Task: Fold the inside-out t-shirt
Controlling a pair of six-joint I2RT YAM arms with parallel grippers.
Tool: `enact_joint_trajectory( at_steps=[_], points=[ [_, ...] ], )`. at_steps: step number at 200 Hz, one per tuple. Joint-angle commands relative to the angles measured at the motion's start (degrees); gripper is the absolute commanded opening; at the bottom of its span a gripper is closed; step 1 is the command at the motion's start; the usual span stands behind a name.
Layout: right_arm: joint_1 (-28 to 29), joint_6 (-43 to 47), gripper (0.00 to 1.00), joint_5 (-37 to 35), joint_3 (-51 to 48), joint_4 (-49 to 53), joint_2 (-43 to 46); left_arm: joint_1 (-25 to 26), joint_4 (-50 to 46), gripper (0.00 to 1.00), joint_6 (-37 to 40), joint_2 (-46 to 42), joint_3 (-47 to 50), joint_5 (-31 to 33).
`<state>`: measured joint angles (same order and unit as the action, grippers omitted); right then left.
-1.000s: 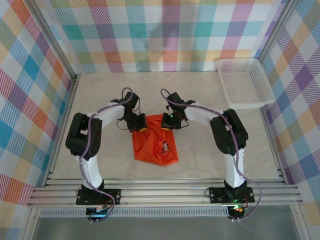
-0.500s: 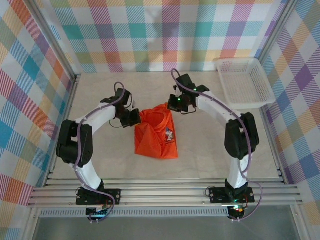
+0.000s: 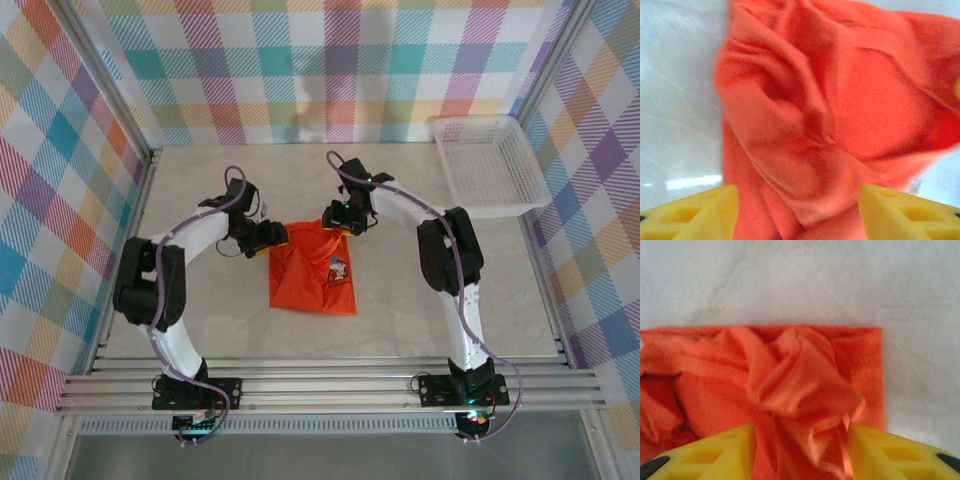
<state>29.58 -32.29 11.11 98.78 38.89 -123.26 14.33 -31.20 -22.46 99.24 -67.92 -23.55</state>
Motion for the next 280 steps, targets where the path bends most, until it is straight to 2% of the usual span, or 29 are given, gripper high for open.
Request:
enact_joint_trajectory(
  at_steps=[1, 33, 47, 71, 131, 143, 165, 194, 211, 242, 280],
  points=[
    [-0.4, 0.3, 0.51, -0.6, -5.9, 1.7, 9.6, 0.5, 3.0, 0.61, -2.9, -7.1, 3.8, -8.6],
    [-0.1, -4.4, 0.40, 3.8, -18.9, -6.1, 17.2, 3.2, 4.7, 0.55, -3.1, -6.8, 6.9, -10.7],
    [1.0, -5.8, 0.39, 4.9, -22.0, -8.3, 18.7, 4.5, 4.9, 0.54, -2.4, -5.2, 7.6, -10.7],
    [3.2, -6.6, 0.38, 5.1, -23.3, -8.9, 18.8, 5.3, 5.5, 0.51, -1.7, -2.9, 8.8, -10.6],
    [4.9, -7.1, 0.39, 5.6, -21.7, -9.6, 16.3, 6.1, 7.5, 0.51, -0.7, 0.8, 10.0, -8.5],
    [5.1, -7.7, 0.39, 5.4, -21.6, -10.3, 15.3, 6.2, 9.5, 0.46, -1.9, 1.2, 10.6, -10.1],
    [5.3, -9.8, 0.38, 5.7, -22.2, -13.5, 12.6, 6.5, 11.9, 0.25, -4.2, -0.4, 12.4, -12.3],
    [5.6, -11.7, 0.37, 5.9, -20.1, -15.3, 7.4, 6.5, 10.1, 0.00, -5.2, -4.9, 15.6, -11.3],
    [5.7, -12.4, 0.37, 3.7, -18.6, -13.7, 5.1, 6.5, 6.4, 0.00, -5.7, -7.5, 17.3, -9.7],
    [5.7, -13.2, 0.37, -1.4, -17.3, -9.4, 2.7, 6.5, -2.4, 0.00, -6.0, -12.5, 21.0, -2.6],
    [5.7, -13.8, 0.38, -5.2, -19.4, -8.4, 4.1, 6.7, -0.4, 0.00, -9.6, -15.7, 28.2, -3.9]
  ],
)
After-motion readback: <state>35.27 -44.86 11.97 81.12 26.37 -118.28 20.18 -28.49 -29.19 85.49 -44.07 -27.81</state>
